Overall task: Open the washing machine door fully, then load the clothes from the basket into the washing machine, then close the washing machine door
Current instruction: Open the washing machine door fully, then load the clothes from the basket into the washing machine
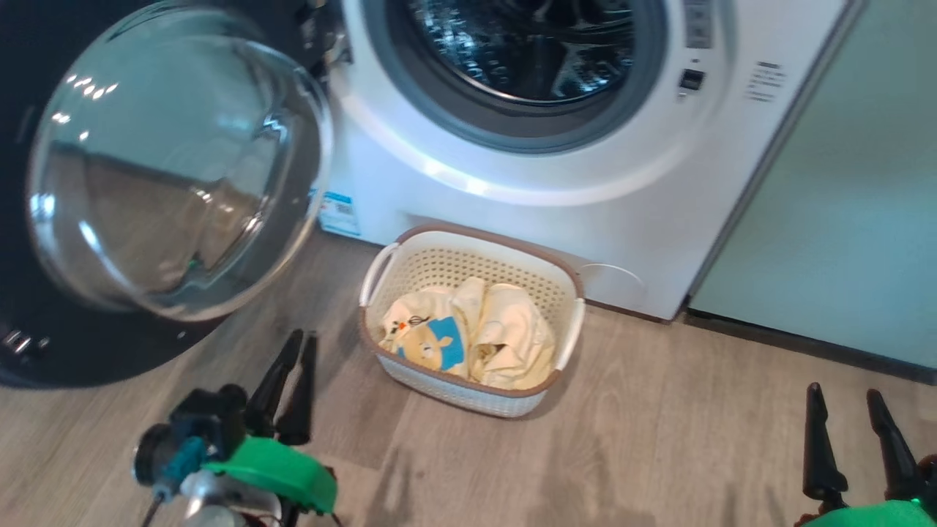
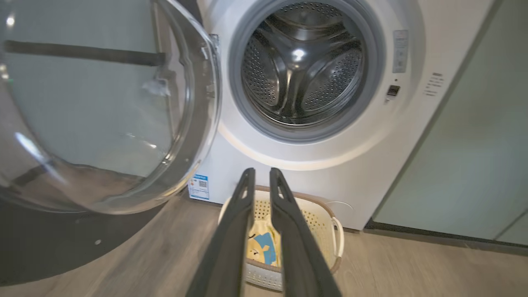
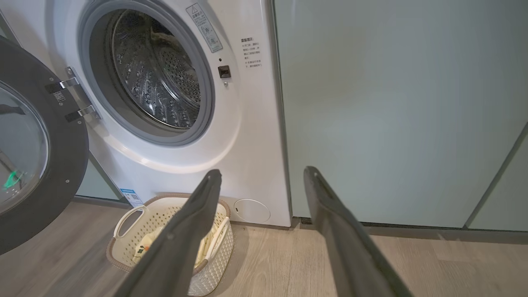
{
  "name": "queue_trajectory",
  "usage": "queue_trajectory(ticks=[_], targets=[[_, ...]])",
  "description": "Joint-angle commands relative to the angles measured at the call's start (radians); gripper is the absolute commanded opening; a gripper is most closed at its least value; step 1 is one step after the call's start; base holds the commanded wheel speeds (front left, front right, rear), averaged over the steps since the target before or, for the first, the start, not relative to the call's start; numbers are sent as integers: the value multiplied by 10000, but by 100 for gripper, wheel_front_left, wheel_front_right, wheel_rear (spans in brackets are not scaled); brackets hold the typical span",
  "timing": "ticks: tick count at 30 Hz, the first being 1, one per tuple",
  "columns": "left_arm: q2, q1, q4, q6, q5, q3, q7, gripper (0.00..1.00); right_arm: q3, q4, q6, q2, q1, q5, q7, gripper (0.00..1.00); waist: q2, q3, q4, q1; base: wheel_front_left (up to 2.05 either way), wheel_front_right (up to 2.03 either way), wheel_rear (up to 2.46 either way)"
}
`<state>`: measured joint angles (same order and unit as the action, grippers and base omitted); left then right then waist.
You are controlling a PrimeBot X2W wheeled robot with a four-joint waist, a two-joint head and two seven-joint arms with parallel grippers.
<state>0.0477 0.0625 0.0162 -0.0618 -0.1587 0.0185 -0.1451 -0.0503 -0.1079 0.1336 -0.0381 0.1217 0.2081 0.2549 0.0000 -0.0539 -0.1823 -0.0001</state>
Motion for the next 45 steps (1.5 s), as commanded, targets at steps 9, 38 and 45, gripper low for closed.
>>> queue_trajectory(ticks=[9, 38, 45], targets=[[60, -488, 199, 138, -121, -44, 19, 100, 367, 501, -29, -123, -210, -107, 68, 100, 0, 107, 1335, 1, 0, 0, 0], [300, -903, -81, 909, 108, 22, 239, 100, 559, 697, -29, -122, -288, 67, 68, 100, 0, -122, 2511, 1, 0, 0, 0], [355, -900, -181, 906, 34, -31, 318, 100, 537, 678, -29, -122, -289, 65, 68, 100, 0, -94, 2547, 1, 0, 0, 0]])
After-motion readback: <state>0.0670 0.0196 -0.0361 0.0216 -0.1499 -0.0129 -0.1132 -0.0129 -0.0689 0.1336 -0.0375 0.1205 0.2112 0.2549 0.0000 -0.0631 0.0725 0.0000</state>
